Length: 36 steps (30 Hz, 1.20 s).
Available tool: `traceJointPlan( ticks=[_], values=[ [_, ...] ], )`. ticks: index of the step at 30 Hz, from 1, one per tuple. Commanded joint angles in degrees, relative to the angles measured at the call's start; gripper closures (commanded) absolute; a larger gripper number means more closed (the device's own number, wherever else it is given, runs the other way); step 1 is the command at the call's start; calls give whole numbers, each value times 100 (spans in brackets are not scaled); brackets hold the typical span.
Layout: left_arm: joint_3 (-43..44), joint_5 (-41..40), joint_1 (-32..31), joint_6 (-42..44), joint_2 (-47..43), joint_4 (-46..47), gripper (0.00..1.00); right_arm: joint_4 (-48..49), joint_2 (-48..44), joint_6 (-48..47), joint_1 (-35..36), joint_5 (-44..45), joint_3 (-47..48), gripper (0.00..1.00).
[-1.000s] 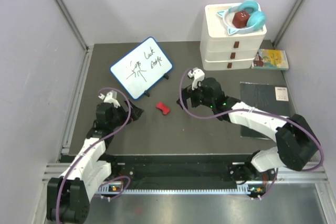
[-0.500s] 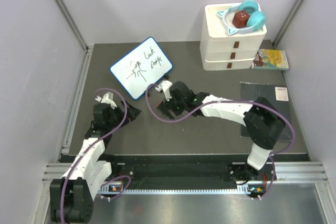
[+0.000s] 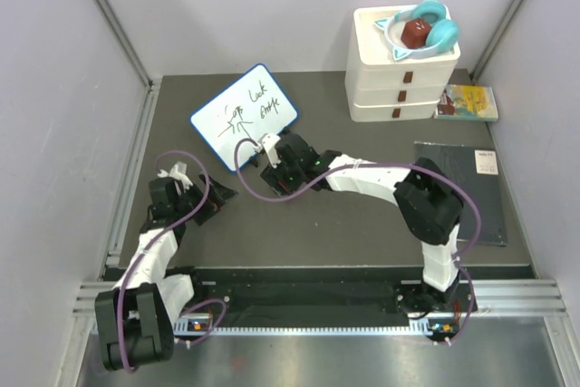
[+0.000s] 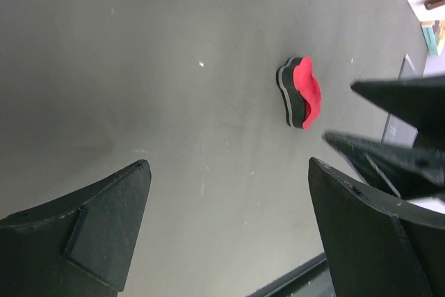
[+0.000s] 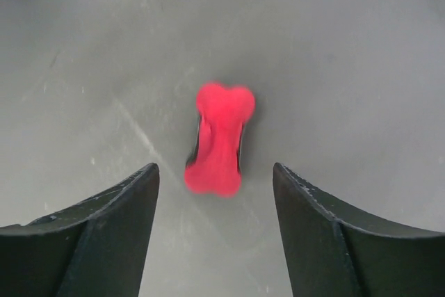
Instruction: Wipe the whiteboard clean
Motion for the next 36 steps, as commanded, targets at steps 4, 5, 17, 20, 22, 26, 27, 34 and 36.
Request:
traceJointPlan(
  ticks=[4, 5, 17, 20, 22, 26, 27, 34, 36],
  values=[
    [211, 238, 125, 114, -25, 4, 1, -109, 500, 122, 31, -99, 760, 39],
    [202, 220, 125, 114, -25, -5, 1, -118, 535, 131, 31, -81, 786, 39],
    [228, 203, 195, 140, 159, 12, 1, -653, 1000, 307, 31, 43, 1181, 45],
    [342, 255, 274, 158, 230, -23, 1, -829, 1098, 307, 31, 209, 1357, 45],
    [395, 290, 318, 158, 309, -32, 1, -848, 1159, 316, 40, 236, 1410, 46],
    [404, 395, 345, 61, 397, 257, 2, -839, 1230, 518, 31, 385, 1454, 77],
    [248, 466, 353, -104, 440, 815, 3, -839, 1230, 553, 31, 429, 1454, 86],
    [-220, 492, 345, -800, 1195, 2613, 3, -892, 1248, 579, 40, 499, 1481, 97],
    [-89, 686, 353, -748, 1590, 2745, 4, -865, 1178, 614, 31, 595, 1446, 100]
  ],
)
